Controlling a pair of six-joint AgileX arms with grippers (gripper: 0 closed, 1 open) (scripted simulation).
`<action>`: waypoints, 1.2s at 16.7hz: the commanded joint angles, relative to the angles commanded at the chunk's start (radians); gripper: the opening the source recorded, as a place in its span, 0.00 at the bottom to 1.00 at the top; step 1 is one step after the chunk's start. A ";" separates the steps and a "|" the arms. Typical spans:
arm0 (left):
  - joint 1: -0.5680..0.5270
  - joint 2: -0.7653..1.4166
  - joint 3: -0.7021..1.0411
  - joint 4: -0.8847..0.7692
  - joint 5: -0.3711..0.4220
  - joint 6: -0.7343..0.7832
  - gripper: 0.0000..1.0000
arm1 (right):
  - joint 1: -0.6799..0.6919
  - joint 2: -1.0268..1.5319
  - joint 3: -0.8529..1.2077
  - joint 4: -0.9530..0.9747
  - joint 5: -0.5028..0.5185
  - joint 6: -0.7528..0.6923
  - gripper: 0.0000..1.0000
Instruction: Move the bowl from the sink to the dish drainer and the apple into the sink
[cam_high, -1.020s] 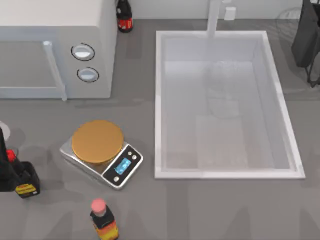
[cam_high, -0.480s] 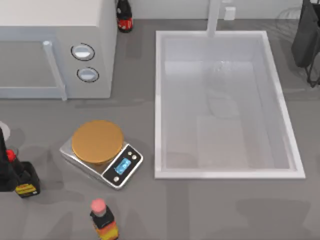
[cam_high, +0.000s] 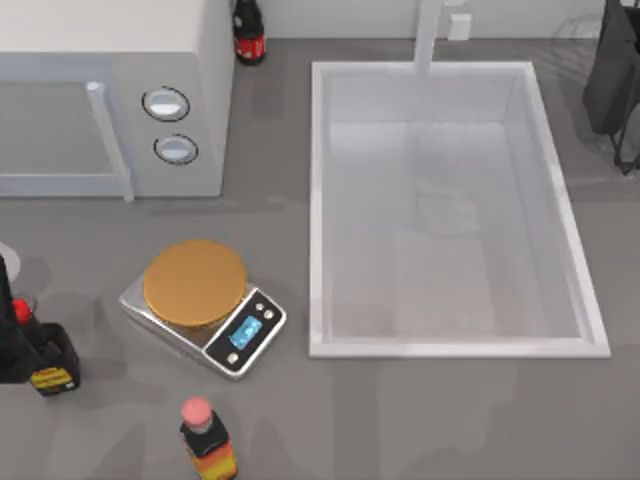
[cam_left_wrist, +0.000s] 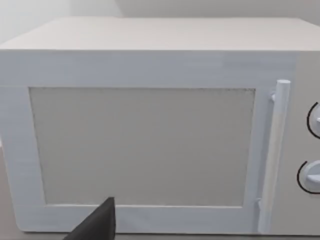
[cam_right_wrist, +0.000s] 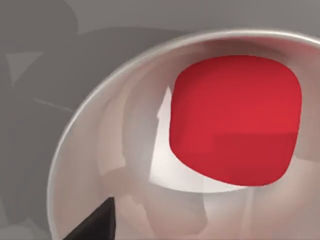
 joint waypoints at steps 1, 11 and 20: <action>0.000 0.000 0.000 0.000 0.000 0.000 1.00 | -0.005 0.014 0.012 -0.013 0.000 -0.005 1.00; 0.000 0.000 0.000 0.000 0.000 0.000 1.00 | -0.003 0.085 -0.065 0.096 0.000 -0.004 1.00; 0.000 0.000 0.000 0.000 0.000 0.000 1.00 | -0.003 0.232 -0.241 0.455 0.000 0.000 1.00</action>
